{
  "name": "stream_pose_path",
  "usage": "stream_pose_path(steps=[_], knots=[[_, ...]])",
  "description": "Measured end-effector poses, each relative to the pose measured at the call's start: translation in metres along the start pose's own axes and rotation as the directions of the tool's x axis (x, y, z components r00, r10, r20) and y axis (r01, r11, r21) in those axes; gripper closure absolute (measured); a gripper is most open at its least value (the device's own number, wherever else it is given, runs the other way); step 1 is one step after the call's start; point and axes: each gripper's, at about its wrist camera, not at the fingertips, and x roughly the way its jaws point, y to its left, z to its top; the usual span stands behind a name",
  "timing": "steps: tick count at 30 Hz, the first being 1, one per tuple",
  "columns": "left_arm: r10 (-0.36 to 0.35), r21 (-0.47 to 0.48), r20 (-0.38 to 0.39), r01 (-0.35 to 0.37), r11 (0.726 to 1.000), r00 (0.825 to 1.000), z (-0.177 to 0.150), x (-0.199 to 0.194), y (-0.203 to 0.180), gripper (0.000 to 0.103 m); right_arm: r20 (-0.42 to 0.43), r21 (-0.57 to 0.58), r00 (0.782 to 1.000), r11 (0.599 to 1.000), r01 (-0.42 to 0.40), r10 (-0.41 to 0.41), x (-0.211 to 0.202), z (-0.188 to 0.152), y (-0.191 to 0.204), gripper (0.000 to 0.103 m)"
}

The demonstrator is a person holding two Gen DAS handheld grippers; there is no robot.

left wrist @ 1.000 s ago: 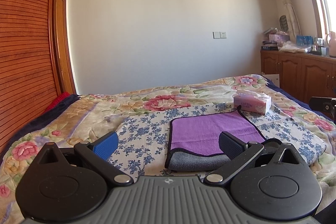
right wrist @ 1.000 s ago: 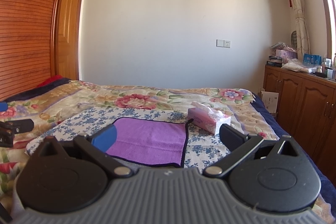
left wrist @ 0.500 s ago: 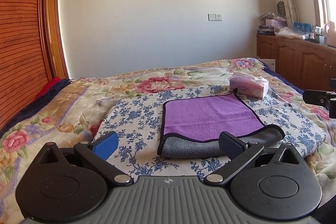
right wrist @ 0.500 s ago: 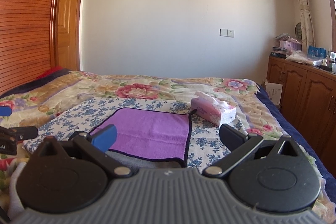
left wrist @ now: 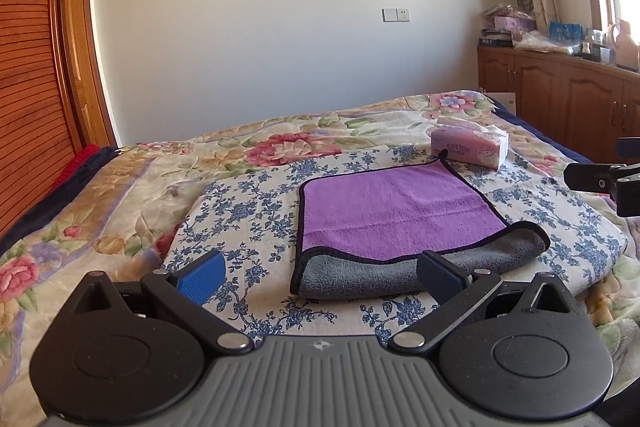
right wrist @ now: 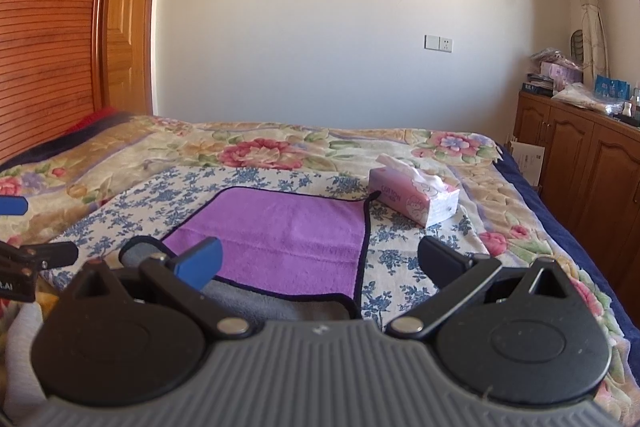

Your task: Fold towel

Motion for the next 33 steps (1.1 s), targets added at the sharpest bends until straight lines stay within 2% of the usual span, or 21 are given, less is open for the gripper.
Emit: stream_pose_path(steps=[18, 33], knots=[[-0.006, 0.035, -0.036, 0.007, 0.999, 0.999, 0.001, 0.031, -0.003, 0.000, -0.056, -0.016, 0.998, 1.000, -0.012, 0.011, 0.026, -0.001, 0.000, 0.000], [0.001, 0.014, -0.054, -0.001, 1.000, 0.999, 0.005, 0.060, 0.006, 0.000, -0.124, -0.013, 0.992, 1.000, -0.020, 0.019, 0.052, -0.007, 0.000, 0.000]])
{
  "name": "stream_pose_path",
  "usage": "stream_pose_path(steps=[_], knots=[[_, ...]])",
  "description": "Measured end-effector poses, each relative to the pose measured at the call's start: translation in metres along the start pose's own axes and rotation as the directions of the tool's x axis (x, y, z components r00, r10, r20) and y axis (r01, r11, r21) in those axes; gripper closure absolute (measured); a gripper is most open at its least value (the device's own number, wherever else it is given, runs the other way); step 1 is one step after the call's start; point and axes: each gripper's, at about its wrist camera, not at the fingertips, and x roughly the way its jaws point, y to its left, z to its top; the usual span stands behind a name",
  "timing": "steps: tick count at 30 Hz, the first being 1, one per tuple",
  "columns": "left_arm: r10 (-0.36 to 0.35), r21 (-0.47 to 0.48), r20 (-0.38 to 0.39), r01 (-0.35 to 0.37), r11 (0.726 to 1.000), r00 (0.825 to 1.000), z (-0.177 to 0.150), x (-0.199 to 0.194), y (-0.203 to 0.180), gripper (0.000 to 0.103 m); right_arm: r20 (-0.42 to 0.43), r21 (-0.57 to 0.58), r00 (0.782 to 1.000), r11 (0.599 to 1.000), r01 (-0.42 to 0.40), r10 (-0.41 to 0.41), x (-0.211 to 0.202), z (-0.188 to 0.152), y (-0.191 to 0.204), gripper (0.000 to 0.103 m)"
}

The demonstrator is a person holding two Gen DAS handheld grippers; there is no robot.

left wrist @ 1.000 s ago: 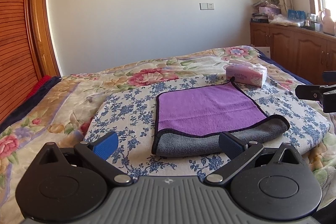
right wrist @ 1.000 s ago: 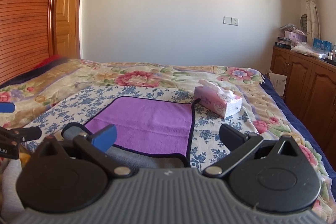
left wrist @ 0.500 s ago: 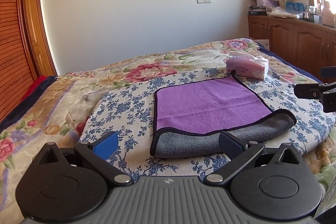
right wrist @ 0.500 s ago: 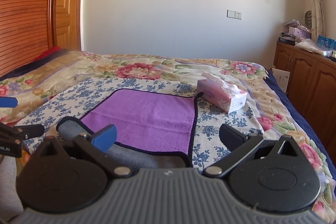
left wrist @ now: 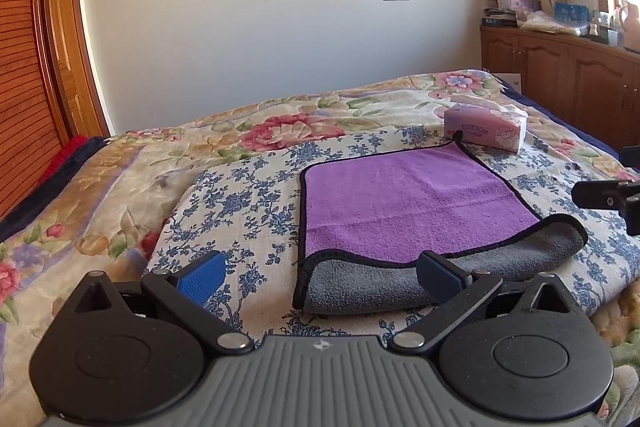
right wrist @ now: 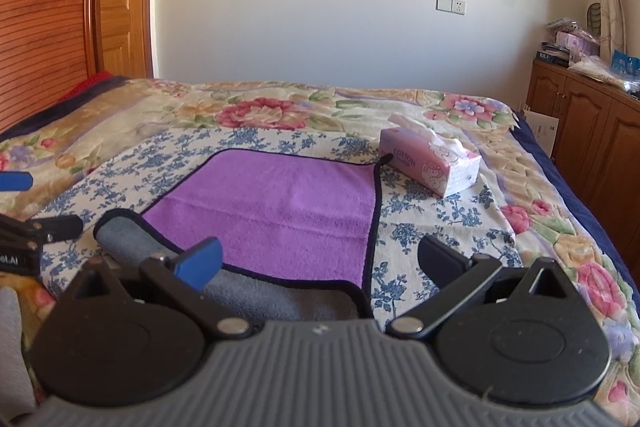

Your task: Fold towel

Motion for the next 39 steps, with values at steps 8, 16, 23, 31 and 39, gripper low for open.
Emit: stream_pose_path(steps=[8, 16, 23, 31, 39], knots=[[-0.005, -0.010, -0.007, 0.005, 1.000, 1.000, 0.002, 0.014, 0.005, 0.000, -0.035, -0.011, 0.999, 1.000, 0.002, -0.002, 0.014, 0.000, 0.000, 0.000], [-0.011, -0.037, -0.017, 0.010, 0.999, 1.000, 0.003, 0.028, 0.013, 0.000, -0.090, -0.028, 0.996, 1.000, -0.005, 0.002, 0.028, -0.005, 0.002, 0.000], [-0.032, -0.066, -0.045, 0.029, 0.997, 0.998, 0.003, 0.043, 0.021, 0.003, -0.130, -0.048, 0.991, 0.999, -0.012, 0.006, 0.038, -0.007, 0.005, 0.000], [-0.065, -0.076, -0.073, 0.059, 0.995, 0.995, 0.003, 0.059, 0.025, 0.011, -0.153, -0.046, 0.988, 0.999, -0.012, 0.005, 0.048, -0.006, 0.003, 0.000], [-0.103, -0.078, -0.113, 0.095, 0.992, 0.988, -0.001, 0.073, 0.027, 0.024, -0.171, -0.025, 0.985, 1.000, -0.006, 0.001, 0.059, -0.006, -0.003, 0.000]])
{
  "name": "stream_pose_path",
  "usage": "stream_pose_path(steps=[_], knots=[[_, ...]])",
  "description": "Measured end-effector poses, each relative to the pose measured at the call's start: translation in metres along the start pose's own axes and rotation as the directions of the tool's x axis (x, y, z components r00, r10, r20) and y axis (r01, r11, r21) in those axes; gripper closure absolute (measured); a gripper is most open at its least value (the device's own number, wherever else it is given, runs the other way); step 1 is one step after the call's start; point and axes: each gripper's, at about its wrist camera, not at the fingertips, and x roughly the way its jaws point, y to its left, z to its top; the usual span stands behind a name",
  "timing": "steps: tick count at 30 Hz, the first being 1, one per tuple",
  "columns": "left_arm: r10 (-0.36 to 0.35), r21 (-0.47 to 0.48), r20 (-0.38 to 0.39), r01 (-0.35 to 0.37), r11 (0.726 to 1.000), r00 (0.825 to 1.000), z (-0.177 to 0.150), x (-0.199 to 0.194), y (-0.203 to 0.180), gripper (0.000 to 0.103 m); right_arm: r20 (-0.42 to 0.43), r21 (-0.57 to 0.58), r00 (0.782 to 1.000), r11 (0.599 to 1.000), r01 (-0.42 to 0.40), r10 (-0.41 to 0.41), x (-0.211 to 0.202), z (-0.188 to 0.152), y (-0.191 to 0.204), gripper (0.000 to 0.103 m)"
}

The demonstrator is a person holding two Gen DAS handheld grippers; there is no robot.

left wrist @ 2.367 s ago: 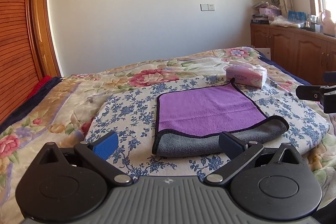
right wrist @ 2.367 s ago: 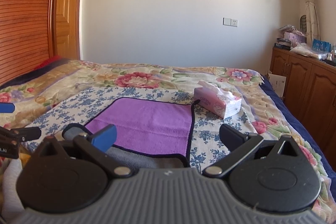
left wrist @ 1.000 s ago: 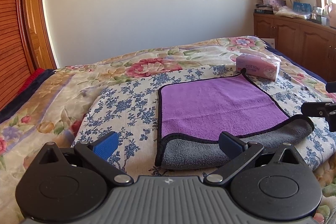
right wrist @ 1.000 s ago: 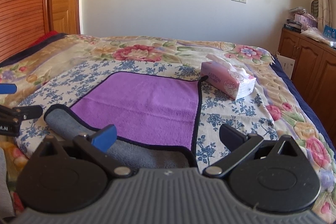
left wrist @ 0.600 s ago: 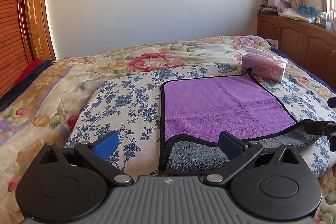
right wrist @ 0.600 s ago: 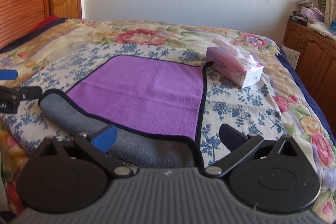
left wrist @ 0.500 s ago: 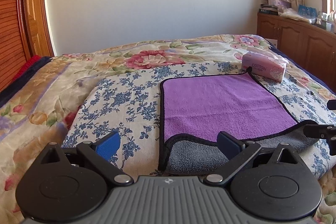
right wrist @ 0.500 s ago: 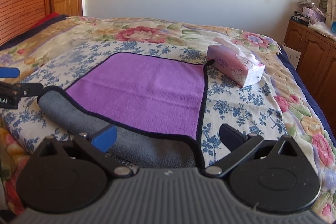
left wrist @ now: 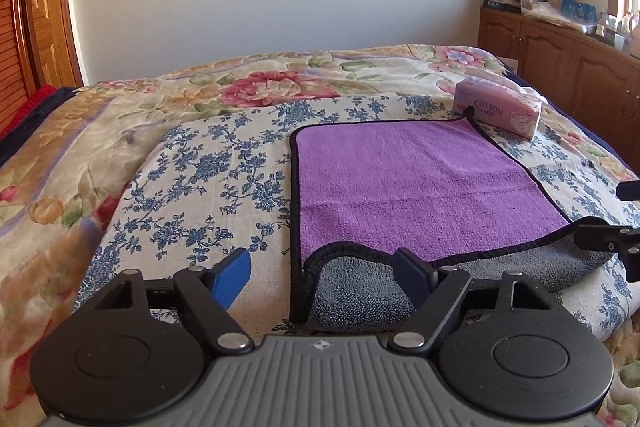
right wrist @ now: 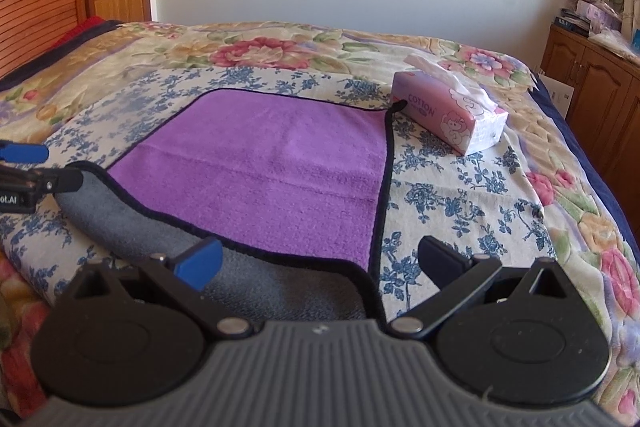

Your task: Fold towel

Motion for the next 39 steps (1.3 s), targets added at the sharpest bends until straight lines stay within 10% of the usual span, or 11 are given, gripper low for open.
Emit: stream_pose_path(steps=[26, 28, 39], knots=[[-0.111, -0.068, -0.077, 0.106, 0.992, 0.991, -0.001, 0.029, 0.012, 0.067, -0.151, 0.061, 0.986, 0.996, -0.067, 0.076, 0.027, -0.004, -0.017, 0.002], [-0.113, -0.068, -0.078, 0.108, 0.992, 0.991, -0.002, 0.029, 0.012, 0.067, -0.169, 0.070, 0.982, 0.994, -0.078, 0.089, 0.029, -0.004, -0.019, 0.018], [-0.111, -0.057, -0.091, 0.106, 0.993, 0.990, -0.003, 0.029, 0.012, 0.074, -0.217, 0.101, 0.970, 0.991, -0.089, 0.109, 0.032, -0.003, -0.031, 0.039]])
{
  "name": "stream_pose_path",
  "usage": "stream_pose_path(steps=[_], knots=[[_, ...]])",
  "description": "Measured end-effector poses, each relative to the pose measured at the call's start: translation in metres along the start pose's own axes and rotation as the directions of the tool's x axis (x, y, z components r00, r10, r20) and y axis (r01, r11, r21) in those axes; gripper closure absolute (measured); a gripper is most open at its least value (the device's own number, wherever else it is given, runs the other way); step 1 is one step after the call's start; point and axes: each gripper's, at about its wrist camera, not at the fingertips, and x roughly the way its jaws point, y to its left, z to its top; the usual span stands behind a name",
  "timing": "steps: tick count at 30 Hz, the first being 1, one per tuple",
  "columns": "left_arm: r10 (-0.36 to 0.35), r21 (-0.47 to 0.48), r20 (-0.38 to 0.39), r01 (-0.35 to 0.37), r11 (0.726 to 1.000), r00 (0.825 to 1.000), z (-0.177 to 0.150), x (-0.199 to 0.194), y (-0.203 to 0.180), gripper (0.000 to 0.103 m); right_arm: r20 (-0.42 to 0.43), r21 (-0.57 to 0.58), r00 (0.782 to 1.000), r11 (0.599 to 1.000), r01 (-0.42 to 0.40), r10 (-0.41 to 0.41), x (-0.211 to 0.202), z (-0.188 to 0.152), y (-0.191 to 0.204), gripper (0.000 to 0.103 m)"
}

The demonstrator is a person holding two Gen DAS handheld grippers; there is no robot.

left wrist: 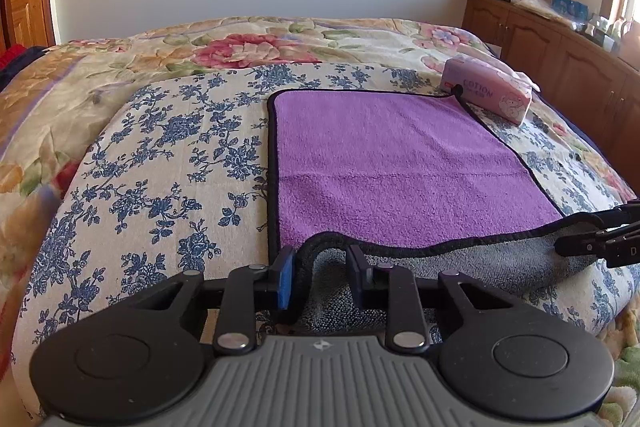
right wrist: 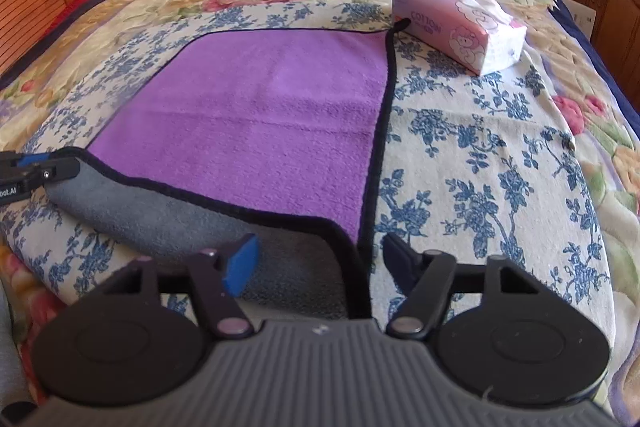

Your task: Fold towel

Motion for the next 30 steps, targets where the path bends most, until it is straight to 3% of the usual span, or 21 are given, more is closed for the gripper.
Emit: stream_pose_path(steps=[8, 12, 16, 18, 20, 30], knots=[[0.001, 0.003, -0.005, -0.001, 1.000, 1.000, 0.000, 0.001, -0.001, 0.074, -0.013, -0.014, 1.000, 1.000, -0.008, 0.008, -0.003, 0.001, -0.001, 0.053], [-0.005, 0.001, -0.007, 0.005, 1.000, 1.000, 0.000, 0.001, -0.001, 0.077, -0.014, -0.021, 1.000, 1.000, -0.004, 0.003, -0.005, 0.001, -0.002, 0.073], [-0.010, 0.006, -0.008, 0.010, 1.000, 1.000, 0.000, 0.001, -0.002, 0.085, -0.011, -0.022, 1.000, 1.000, -0.007, 0.007, -0.007, 0.001, -0.003, 0.084], [-0.014, 0.009, -0.007, 0.014, 1.000, 1.000, 0.000, 0.000, -0.002, 0.089, -0.004, -0.026, 1.000, 1.000, -0.011, 0.011, -0.008, 0.001, -0.003, 0.095], [-0.019, 0.011, -0.006, 0.019, 1.000, 1.000, 0.000, 0.000, -0.003, 0.094, 0.005, -0.031, 1.000, 0.999, -0.012, 0.012, -0.009, 0.002, -0.003, 0.095], [-0.025, 0.010, 0.031, 0.025, 1.000, 0.999, 0.004, -0.008, -0.005, 0.096, 0.085, -0.030, 0.996, 0.999, -0.018, 0.021, -0.019, 0.008, -0.002, 0.098]])
